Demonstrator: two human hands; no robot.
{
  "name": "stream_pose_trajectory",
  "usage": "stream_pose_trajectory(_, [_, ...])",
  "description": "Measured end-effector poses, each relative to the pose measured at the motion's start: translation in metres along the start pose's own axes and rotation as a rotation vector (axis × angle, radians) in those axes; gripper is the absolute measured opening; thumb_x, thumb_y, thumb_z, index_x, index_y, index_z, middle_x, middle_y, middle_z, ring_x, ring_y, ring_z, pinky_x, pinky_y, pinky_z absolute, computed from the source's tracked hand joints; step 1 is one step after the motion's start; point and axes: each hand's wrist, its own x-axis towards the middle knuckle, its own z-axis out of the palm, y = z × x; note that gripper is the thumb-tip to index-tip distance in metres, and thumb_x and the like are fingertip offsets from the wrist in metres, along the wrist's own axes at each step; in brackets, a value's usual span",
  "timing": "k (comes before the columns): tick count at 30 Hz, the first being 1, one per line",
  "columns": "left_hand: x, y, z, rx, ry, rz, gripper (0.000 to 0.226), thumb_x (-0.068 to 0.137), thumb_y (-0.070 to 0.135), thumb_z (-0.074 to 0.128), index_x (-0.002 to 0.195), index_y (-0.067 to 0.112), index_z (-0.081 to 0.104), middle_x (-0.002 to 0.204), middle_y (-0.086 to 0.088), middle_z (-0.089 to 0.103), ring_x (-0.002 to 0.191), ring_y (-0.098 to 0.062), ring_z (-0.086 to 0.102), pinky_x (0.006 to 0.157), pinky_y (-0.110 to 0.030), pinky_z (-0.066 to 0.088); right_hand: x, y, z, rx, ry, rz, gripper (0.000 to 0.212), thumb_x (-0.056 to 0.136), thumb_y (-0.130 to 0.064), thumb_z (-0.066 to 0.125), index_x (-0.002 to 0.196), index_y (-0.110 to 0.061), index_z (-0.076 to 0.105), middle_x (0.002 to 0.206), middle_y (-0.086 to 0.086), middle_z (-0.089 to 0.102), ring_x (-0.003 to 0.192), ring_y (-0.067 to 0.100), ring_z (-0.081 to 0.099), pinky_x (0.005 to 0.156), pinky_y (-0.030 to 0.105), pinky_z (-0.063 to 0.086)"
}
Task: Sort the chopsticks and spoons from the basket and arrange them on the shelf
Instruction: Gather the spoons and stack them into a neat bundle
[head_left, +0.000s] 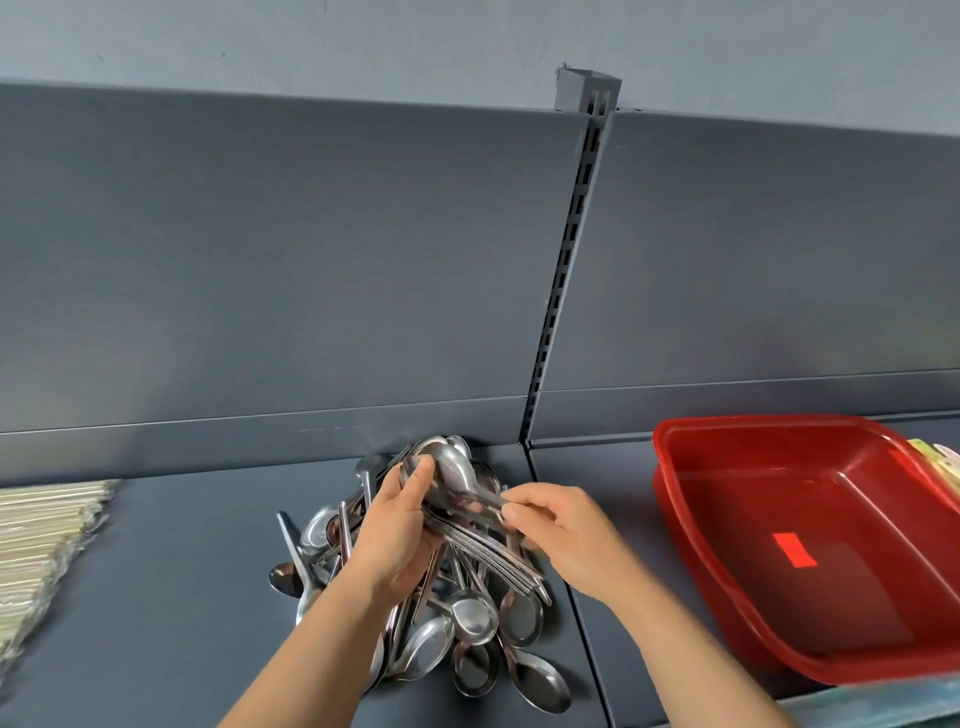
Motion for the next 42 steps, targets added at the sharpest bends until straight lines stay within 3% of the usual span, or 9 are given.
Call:
stream_pose_trajectory(4, [-0.006,0.0,-0.009,-0.022,-0.019,-0.022,0.041,0.085,0.037,0.061,0.11,0.005,0.057,0.087,-0.012,0.07,0.084,-0.028,0.07,0.082,-0.048,0.058,0.001,-0.003,0.001,-0.07,0.036,-0.019,0.028,0.093,-0.02,0.058,0.098,-0.045,0.07,0.082,-0.009,0.072,0.081,0.01,0.068,0.079,0.039,0.056])
stream_pose_trajectory(10, [-0.014,0.0,-0.016,-0.025,-0.043,-0.061,0.049,0.081,0.032,0.072,0.114,0.002,0.053,0.106,-0.027,0.063,0.1,-0.037,0.066,0.071,-0.04,0.058,-0.006,-0.009,0.018,-0.204,-0.215,-0.006,0.034,0.095,-0.026,0.047,0.123,-0.036,0.064,0.073,-0.032,0.065,0.065,-0.01,0.057,0.064,0.006,0.042])
stream_pose_trajectory(12, [-0.013,0.0,-0.019,-0.033,-0.025,-0.03,0.039,0.08,0.023,0.072,0.111,0.009,0.053,0.094,-0.017,0.065,0.088,-0.032,0.07,0.065,-0.038,0.057,-0.007,-0.012,0.017,-0.08,-0.292,0.025,0.037,0.092,-0.025,0.044,0.117,-0.04,0.067,0.086,-0.039,0.065,0.083,-0.017,0.06,0.073,0.001,0.041])
stream_pose_trajectory(14, [-0.012,0.0,-0.022,-0.058,0.007,0.001,0.024,0.089,0.018,0.064,0.111,0.015,0.054,0.082,-0.012,0.064,0.073,-0.028,0.068,0.065,-0.041,0.057,-0.003,-0.005,0.013,0.081,-0.173,0.105,0.035,0.093,-0.021,0.043,0.099,-0.038,0.073,0.097,-0.016,0.072,0.087,-0.004,0.066,0.082,0.016,0.051])
stream_pose_trajectory(17, [-0.015,0.003,-0.032,-0.065,0.048,0.015,0.011,0.094,0.018,0.058,0.104,0.016,0.058,0.074,-0.011,0.065,0.062,-0.026,0.063,0.061,-0.04,0.056,0.001,0.016,0.004,-0.043,0.095,0.244,0.02,0.094,-0.018,0.053,0.082,-0.017,0.068,0.075,0.0,0.066,0.059,0.009,0.061,0.065,0.036,0.055])
stream_pose_trajectory(22, [-0.028,-0.003,-0.045,-0.043,0.033,-0.046,0.016,0.086,0.025,0.069,0.091,0.014,0.06,0.076,-0.01,0.06,0.058,-0.022,0.057,0.051,-0.033,0.05,0.007,0.034,0.018,-0.568,0.047,0.329,0.058,0.075,-0.045,0.069,0.048,-0.012,0.03,0.041,-0.002,0.027,0.044,0.017,0.028,0.046,0.028,0.022])
stream_pose_trajectory(28, [-0.041,-0.003,-0.049,-0.024,-0.03,-0.036,0.018,0.081,0.019,0.07,0.092,0.011,0.058,0.078,-0.01,0.056,0.06,-0.021,0.055,0.05,-0.032,0.048,0.02,0.035,0.02,-0.443,0.047,0.374,0.053,0.082,-0.023,0.066,0.048,-0.019,0.024,0.045,-0.004,0.021,0.044,0.014,0.022,0.046,0.027,0.018])
stream_pose_trajectory(33, [-0.045,-0.006,-0.045,-0.036,-0.009,-0.073,0.034,0.071,0.008,0.075,0.098,0.013,0.056,0.076,-0.013,0.058,0.06,-0.024,0.055,0.05,-0.033,0.048,0.02,0.026,-0.002,-0.057,0.057,0.39,0.032,0.083,-0.024,0.063,0.058,-0.018,0.043,0.047,-0.006,0.032,0.042,0.011,0.024,0.044,0.023,0.017])
stream_pose_trajectory(42, [-0.028,0.008,-0.026,-0.05,-0.007,-0.007,0.042,0.065,0.013,0.082,0.097,0.016,0.056,0.077,-0.014,0.067,0.068,-0.029,0.065,0.065,-0.041,0.059,0.002,-0.019,0.006,-0.086,-0.37,0.183,0.028,0.09,-0.036,0.06,0.064,-0.026,0.066,0.063,-0.009,0.06,0.058,0.009,0.045,0.058,0.022,0.036])
